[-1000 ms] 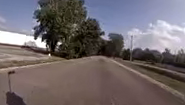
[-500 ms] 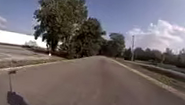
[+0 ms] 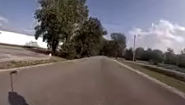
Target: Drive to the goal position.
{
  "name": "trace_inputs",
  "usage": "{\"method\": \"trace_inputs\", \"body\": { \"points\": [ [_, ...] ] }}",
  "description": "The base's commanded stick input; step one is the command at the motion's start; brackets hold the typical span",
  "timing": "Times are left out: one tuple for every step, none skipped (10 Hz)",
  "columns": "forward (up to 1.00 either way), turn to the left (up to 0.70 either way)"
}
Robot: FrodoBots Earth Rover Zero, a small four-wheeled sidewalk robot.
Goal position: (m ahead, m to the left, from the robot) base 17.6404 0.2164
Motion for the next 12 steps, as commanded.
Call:
{"method": "trace_inputs", "body": {
  "points": [
    [0.7, 0.0],
    [0.7, 0.0],
    [0.7, 0.0],
    [0.7, 0.0],
    [0.7, 0.0],
    [0.7, 0.0],
    [0.7, 0.0],
    [0.7, 0.0],
    [0.7, 0.0],
    [0.7, 0.0],
    [0.7, 0.0],
    [0.7, 0.0]
  ]
}}
